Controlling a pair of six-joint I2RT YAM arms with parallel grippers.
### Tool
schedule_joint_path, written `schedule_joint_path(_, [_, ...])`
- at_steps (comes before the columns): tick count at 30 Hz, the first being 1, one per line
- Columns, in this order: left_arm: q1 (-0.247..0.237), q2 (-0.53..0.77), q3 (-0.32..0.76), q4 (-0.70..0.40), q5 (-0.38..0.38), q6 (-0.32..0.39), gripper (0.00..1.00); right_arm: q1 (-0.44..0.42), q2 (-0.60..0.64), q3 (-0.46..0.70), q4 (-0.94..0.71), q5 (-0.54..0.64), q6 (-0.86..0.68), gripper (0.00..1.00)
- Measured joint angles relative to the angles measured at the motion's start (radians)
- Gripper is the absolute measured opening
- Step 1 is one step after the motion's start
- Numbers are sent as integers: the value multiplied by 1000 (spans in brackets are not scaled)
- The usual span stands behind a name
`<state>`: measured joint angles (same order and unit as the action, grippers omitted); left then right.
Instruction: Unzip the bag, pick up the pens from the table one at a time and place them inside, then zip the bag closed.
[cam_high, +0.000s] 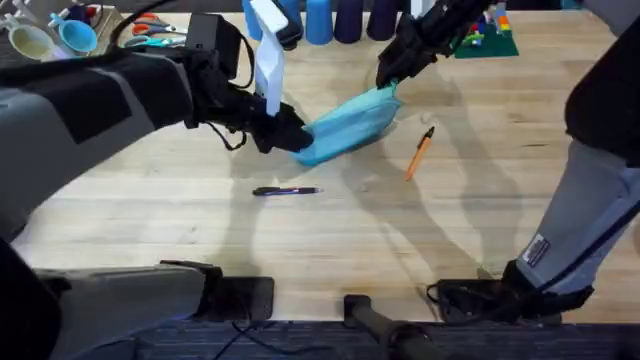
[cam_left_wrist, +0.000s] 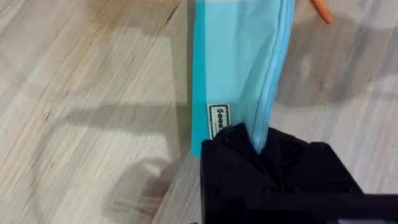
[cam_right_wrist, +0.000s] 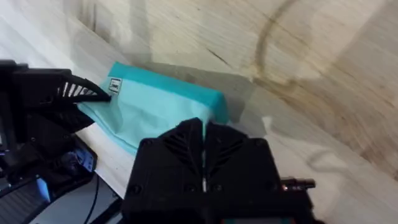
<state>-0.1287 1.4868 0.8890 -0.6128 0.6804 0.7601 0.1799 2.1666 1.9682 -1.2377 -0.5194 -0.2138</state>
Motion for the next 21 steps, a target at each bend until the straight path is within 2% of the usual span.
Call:
schedule_joint_path(7, [0,0,0,0,0,0,42,-1,0,27,-27,0,0,32])
schedule_joint_path(21, [-2,0,0,7,-15,0,42,-8,0,191,-101,-19,0,31])
